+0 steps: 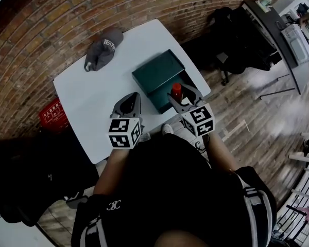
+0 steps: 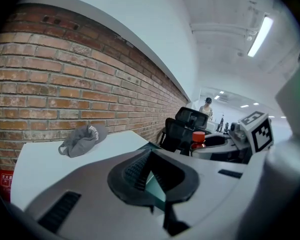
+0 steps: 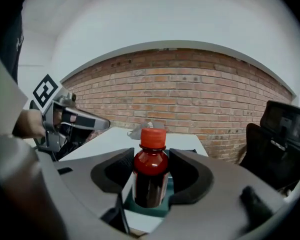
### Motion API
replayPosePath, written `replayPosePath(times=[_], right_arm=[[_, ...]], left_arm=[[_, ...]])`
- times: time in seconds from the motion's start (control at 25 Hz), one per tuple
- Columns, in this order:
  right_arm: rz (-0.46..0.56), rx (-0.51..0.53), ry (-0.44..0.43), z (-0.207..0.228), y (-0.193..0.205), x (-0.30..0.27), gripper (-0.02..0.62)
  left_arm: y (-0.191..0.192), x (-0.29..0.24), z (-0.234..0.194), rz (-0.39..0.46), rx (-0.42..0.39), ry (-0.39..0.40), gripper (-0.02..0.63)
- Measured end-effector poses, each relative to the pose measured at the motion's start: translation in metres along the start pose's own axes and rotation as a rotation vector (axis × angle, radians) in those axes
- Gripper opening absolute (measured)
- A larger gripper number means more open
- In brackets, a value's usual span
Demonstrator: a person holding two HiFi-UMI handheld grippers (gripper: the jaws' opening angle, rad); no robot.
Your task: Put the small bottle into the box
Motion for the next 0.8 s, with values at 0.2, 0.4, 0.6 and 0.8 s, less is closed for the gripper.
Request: replayPosePath(times=[0.2, 0.4, 0.6, 0.8], right_arm=[[-0.076, -0.039, -0.031, 0.008, 0.018, -0.021, 0.218], [-0.160, -0.067, -0.059, 0.016, 0.043, -0.042, 0.218], [-0.255, -0.009, -0.106, 0.013, 0.063, -0.064, 0.218], [-0.373, 0.045, -0.171, 0.009, 0.083, -0.087, 0.219]], left_arm=[[0.006, -0.001, -0.008, -0.016, 0.023, -0.045, 0.012], [0.007, 0.000, -0.011, -0.021, 0.038, -0.081, 0.012], [0.008, 0.003, -0.017, -0.026, 0.044, -0.118, 0.012], [0.010, 0.009, -0.025, -0.026, 0.064, -0.163, 0.012]])
Point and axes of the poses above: the fingertips, and each gripper's own axes: x backward along the fingers, z to its right, y out of its underside, the point moved 3 cm from there along x, backward along the fingers, and after that the axes turned 6 degrees about -y, right-handed, at the moved point
